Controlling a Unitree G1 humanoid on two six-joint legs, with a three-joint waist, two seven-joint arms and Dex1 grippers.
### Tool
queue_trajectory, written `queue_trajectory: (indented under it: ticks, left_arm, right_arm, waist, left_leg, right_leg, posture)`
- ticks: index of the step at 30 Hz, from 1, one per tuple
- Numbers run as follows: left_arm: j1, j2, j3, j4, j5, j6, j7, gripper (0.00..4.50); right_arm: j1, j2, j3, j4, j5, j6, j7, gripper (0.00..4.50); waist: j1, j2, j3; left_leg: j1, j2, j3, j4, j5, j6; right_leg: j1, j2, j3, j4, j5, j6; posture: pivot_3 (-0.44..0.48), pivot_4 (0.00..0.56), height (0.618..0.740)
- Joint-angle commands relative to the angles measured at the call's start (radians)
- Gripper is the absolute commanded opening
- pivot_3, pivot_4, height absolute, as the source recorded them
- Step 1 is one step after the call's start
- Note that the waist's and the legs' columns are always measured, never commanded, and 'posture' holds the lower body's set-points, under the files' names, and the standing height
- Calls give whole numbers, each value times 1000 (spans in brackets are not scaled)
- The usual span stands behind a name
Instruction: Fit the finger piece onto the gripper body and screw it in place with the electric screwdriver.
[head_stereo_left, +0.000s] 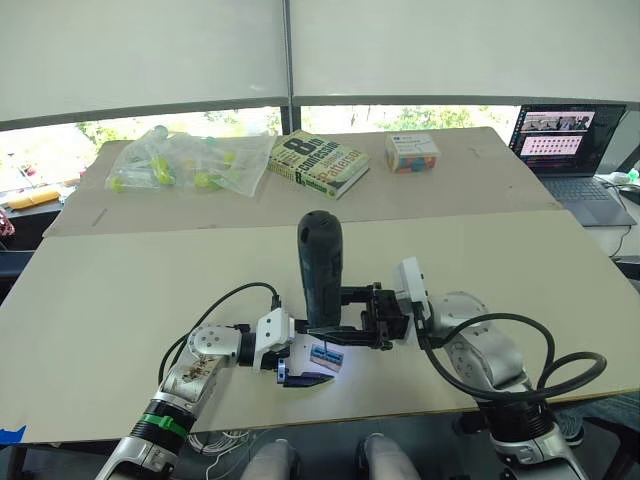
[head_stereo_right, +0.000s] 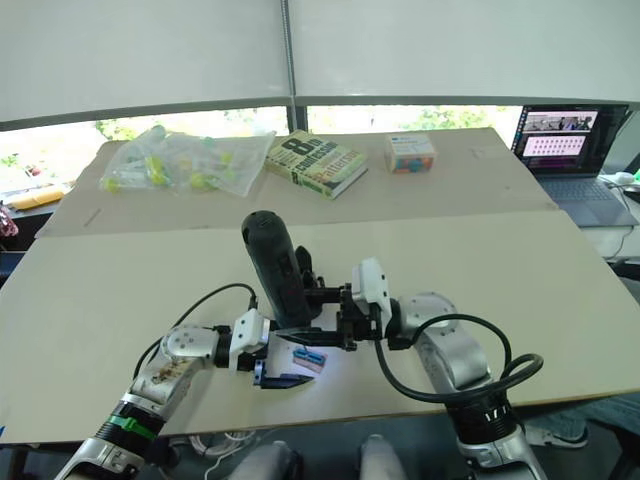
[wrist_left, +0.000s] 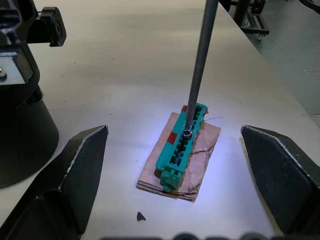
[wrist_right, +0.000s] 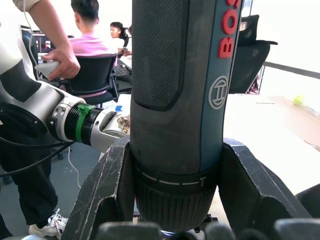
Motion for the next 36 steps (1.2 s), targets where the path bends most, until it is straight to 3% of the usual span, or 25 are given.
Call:
queue_trajectory:
  ticks: [1,36]
  left_arm:
    - [9,0,-5,27,3,-4,1,4488]
    - [11,-5,-10,47,9,-20,12,4488]
  right_arm:
    - [1,7,2,-21,16,-14,1,1956]
    - [-9,-10,28,26,12,2,7,1956]
  waist:
    - [0,0,0]
    - [0,0,0]
  left_leg:
    - [1,0,0,0,0,0]
    - [5,0,0,0,0,0]
  right_leg:
    - [1,0,0,0,0,0]
    - [5,0,0,-1,0,0]
  posture:
    - [0,150,740]
    - [0,150,740]
